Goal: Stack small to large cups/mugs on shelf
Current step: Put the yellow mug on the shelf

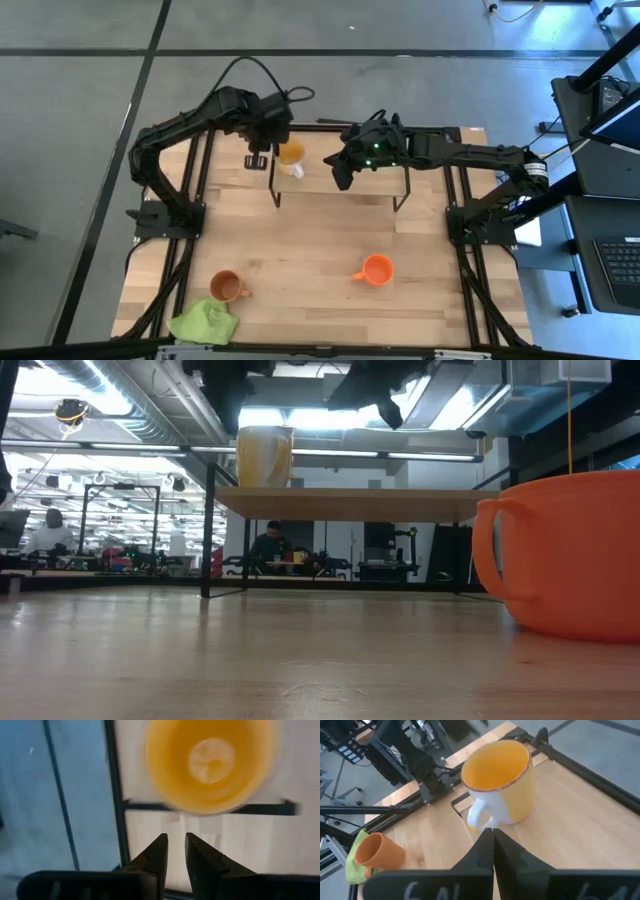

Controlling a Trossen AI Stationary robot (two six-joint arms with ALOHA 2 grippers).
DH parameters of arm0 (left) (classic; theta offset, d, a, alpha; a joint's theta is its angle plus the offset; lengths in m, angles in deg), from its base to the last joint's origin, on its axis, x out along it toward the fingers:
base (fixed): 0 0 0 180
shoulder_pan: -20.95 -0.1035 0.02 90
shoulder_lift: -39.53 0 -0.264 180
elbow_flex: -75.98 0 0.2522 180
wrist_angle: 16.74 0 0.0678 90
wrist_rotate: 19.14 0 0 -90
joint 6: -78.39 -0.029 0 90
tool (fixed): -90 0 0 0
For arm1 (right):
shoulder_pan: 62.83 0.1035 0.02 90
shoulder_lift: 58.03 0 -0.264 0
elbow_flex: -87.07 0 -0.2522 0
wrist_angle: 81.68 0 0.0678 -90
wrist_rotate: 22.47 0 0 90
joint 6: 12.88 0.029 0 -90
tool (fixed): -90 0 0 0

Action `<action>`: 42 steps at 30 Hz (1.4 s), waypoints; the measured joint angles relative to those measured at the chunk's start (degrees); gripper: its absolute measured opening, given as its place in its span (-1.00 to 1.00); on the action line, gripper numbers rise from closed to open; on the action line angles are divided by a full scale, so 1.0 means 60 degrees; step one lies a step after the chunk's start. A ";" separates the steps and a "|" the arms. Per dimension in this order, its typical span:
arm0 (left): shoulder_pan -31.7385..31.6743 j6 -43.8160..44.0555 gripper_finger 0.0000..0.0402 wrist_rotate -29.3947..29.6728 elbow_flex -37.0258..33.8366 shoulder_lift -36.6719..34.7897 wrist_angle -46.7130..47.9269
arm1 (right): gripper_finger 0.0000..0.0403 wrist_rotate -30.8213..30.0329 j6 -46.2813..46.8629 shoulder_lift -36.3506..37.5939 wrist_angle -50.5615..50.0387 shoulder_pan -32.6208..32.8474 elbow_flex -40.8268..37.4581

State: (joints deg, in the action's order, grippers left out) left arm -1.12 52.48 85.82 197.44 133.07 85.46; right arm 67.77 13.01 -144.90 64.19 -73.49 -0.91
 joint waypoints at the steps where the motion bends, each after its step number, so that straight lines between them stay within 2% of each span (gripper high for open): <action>1: -0.0130 0.0174 -0.73 -0.0010 0.0000 0.0000 0.0010 | -0.99 0.0014 0.0124 -0.0043 -0.0001 0.0000 0.0000; 8: -0.0705 0.0554 -0.83 -0.1723 -0.0004 0.0007 -0.0110 | -1.00 0.0419 0.0433 -0.0426 0.0309 0.0000 0.0000; 14: -0.0840 0.0503 -0.86 -0.1797 -0.0005 0.0007 -0.0281 | -1.00 0.0884 0.0634 -0.0815 0.0853 0.0000 0.0000; 20: -0.1310 0.0401 -0.86 -0.1449 -0.0376 0.0015 -0.0317 | -1.00 0.1252 0.0680 -0.1153 0.1330 0.0000 0.0000; 31: -0.1696 0.0072 -0.86 -0.2679 -0.1558 0.0022 -0.1395 | -1.00 0.1428 0.0754 -0.1215 0.1503 0.0007 0.0000; 42: -0.1862 -0.0029 -0.86 -0.2696 -0.1770 0.0022 -0.1985 | -1.00 0.1390 0.0899 -0.1701 0.1681 0.0073 -0.0011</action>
State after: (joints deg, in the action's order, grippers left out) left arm -12.29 52.30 69.64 186.82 133.20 73.55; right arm 76.11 18.41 -155.10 74.27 -73.05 -0.98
